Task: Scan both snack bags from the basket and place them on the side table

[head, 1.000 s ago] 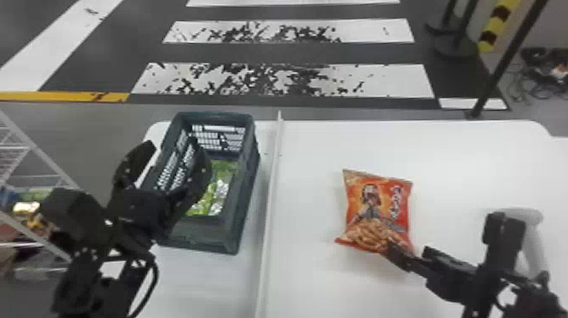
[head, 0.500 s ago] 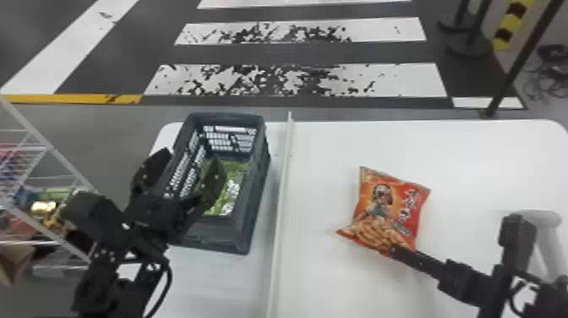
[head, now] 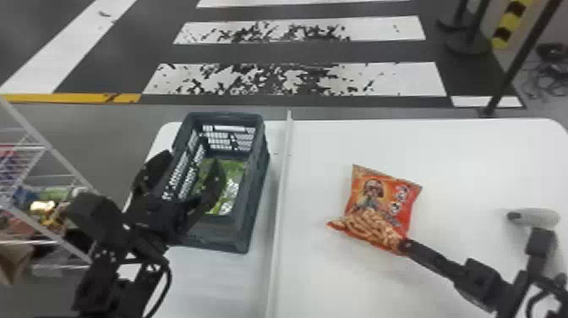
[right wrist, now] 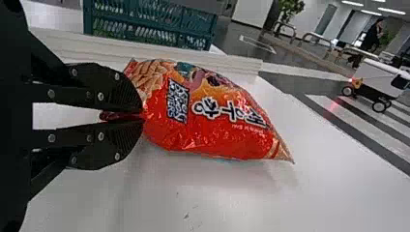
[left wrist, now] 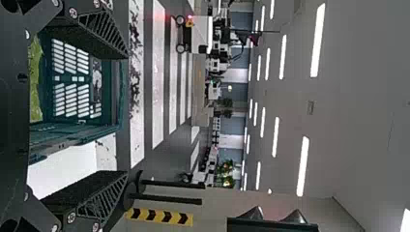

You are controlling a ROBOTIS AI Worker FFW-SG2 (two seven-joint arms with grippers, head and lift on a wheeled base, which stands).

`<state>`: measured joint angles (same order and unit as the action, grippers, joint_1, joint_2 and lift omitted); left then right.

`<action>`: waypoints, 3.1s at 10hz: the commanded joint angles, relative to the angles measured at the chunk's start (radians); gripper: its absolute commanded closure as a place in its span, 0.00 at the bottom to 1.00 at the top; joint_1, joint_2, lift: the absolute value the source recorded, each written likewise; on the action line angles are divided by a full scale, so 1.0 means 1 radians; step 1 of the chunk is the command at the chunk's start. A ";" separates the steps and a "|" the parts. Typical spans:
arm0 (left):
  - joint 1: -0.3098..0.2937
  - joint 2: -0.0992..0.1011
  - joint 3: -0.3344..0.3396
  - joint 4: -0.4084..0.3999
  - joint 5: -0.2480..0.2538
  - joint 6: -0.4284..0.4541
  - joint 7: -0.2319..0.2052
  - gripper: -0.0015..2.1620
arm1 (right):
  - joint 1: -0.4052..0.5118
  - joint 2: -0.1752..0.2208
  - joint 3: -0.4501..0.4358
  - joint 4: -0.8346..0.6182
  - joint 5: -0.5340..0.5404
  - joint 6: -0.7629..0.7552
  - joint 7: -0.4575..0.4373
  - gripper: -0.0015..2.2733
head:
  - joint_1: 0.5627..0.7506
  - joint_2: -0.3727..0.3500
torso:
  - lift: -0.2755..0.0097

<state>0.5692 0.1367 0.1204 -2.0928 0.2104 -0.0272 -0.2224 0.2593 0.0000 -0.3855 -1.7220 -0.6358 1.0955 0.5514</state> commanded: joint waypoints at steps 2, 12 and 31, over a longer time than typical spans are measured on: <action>0.000 0.003 -0.001 0.003 0.003 -0.001 0.000 0.07 | -0.006 0.001 -0.059 0.016 -0.097 0.082 0.019 0.99 | 0.70 0.67 | 0.71; -0.005 0.012 0.004 0.016 0.020 -0.004 -0.002 0.08 | 0.081 -0.149 0.441 -0.596 1.081 0.008 -0.088 0.99 | 0.70 0.52 | 0.71; -0.008 0.031 0.002 0.053 0.049 -0.029 -0.014 0.08 | 0.077 -0.226 0.657 -0.559 0.791 0.048 -0.122 0.99 | 0.70 0.82 | 0.71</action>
<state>0.5605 0.1671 0.1227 -2.0402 0.2591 -0.0541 -0.2362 0.3405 -0.2316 0.2837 -2.2947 0.1666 1.1627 0.4302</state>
